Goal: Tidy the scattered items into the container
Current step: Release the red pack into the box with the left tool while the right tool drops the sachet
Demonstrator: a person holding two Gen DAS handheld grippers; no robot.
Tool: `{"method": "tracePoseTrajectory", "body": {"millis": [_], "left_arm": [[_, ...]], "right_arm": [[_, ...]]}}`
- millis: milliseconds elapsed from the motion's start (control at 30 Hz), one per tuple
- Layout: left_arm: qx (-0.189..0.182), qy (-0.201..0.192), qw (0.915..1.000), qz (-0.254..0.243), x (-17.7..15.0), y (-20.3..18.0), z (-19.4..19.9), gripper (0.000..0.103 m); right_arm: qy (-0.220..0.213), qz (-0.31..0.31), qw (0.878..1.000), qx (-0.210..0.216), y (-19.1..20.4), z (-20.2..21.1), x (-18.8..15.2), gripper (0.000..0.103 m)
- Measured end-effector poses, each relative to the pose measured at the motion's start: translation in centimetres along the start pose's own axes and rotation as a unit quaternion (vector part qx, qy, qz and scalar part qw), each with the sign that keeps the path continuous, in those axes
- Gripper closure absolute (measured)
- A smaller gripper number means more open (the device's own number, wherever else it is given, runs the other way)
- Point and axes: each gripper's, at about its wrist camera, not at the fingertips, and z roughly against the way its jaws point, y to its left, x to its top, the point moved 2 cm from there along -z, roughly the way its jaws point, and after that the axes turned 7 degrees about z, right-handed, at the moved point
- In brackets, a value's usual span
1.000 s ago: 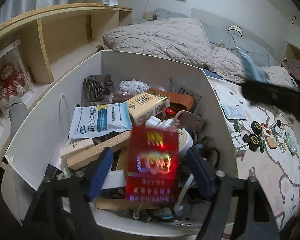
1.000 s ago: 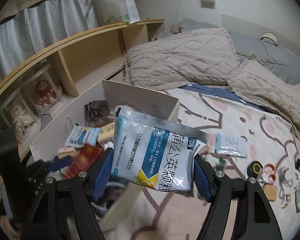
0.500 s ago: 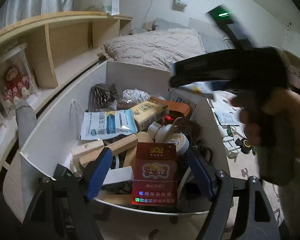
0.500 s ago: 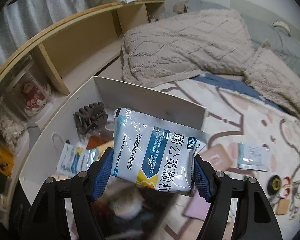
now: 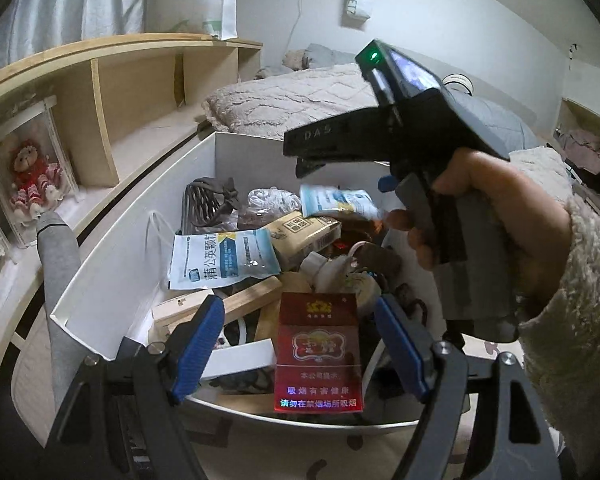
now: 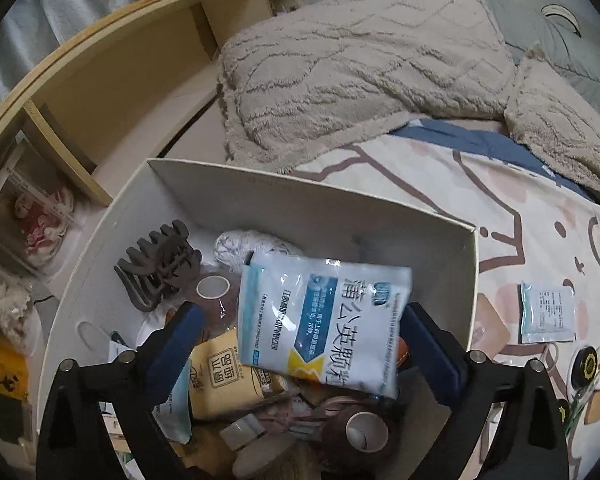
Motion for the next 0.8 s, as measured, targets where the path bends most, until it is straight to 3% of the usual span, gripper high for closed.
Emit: {"method": "tracePoseTrajectory", "body": {"millis": [200,367,633,800], "left_arm": [[0.001,0.000,1.0000,0.008,-0.1,0.0,0.0,0.025],[0.002,-0.003,0.9998,0.017,0.0,0.5,0.1,0.025],[0.003,-0.008,0.9995,0.029,0.4,1.2,0.4,0.025],[-0.002,-0.011,0.9996,0.027,0.5,1.1,0.7,0.025]], "right_arm": [[-0.018,0.026,0.999,0.009,0.1,2.0,-0.5,0.003],[-0.021,0.027,0.999,0.040,-0.5,3.0,-1.0,0.003],[-0.006,-0.006,0.997,0.083,-1.7,1.4,0.3,0.003],[0.016,0.000,0.998,0.054,-1.3,-0.8,0.9,0.003]]}}
